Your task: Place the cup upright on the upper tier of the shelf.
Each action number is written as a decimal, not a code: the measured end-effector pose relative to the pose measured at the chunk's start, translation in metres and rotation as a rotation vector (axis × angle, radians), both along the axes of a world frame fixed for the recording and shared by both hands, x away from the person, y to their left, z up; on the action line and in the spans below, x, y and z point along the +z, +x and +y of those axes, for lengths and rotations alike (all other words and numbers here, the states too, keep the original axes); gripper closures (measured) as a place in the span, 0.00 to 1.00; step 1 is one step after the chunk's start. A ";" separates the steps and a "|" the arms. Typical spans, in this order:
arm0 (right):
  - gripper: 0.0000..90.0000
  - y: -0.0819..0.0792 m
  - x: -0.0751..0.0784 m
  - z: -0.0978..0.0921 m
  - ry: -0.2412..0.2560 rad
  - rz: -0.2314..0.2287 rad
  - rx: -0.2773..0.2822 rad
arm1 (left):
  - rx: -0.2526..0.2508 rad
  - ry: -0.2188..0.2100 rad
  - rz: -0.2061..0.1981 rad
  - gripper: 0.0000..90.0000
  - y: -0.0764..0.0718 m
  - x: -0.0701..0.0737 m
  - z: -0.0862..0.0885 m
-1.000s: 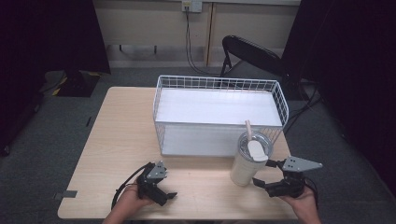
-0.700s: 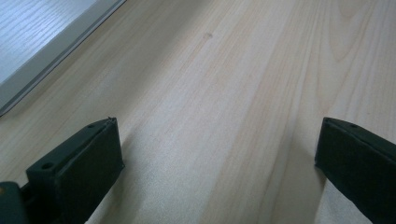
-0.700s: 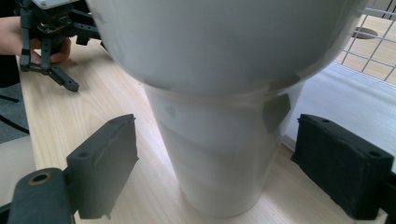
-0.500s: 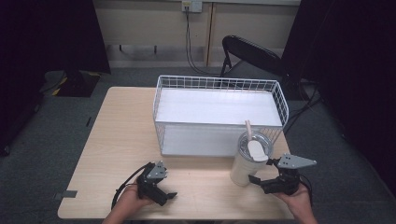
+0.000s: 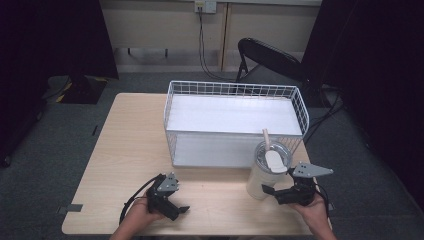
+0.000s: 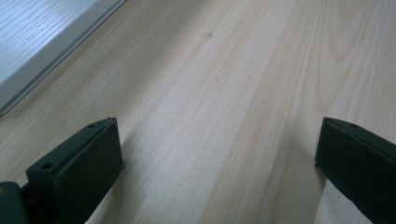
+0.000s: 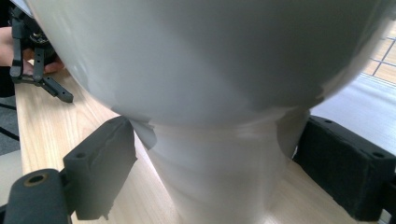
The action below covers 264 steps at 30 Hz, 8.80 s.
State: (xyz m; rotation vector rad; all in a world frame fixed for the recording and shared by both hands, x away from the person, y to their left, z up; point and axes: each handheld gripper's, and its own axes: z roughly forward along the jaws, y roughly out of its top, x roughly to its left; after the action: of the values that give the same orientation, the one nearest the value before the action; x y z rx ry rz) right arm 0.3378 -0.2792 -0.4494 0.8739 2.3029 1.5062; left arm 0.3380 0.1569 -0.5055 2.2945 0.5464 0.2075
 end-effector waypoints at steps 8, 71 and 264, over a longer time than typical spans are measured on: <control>0.12 0.001 -0.002 0.004 -0.020 -0.015 0.001 | 0.000 0.000 0.000 0.00 0.000 0.000 0.000; 0.11 -0.004 -0.003 0.021 0.092 -0.183 -0.043 | 0.002 -0.003 0.001 0.00 0.000 0.000 0.000; 0.11 0.119 0.206 0.053 0.074 -0.094 -0.053 | 0.002 -0.003 0.000 0.00 0.000 0.000 0.000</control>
State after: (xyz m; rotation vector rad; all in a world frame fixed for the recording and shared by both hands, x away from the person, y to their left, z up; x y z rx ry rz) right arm 0.4567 -0.2260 -0.2431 0.8565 2.1536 1.5835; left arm 0.3379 0.1568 -0.5053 2.2913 0.5484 0.2070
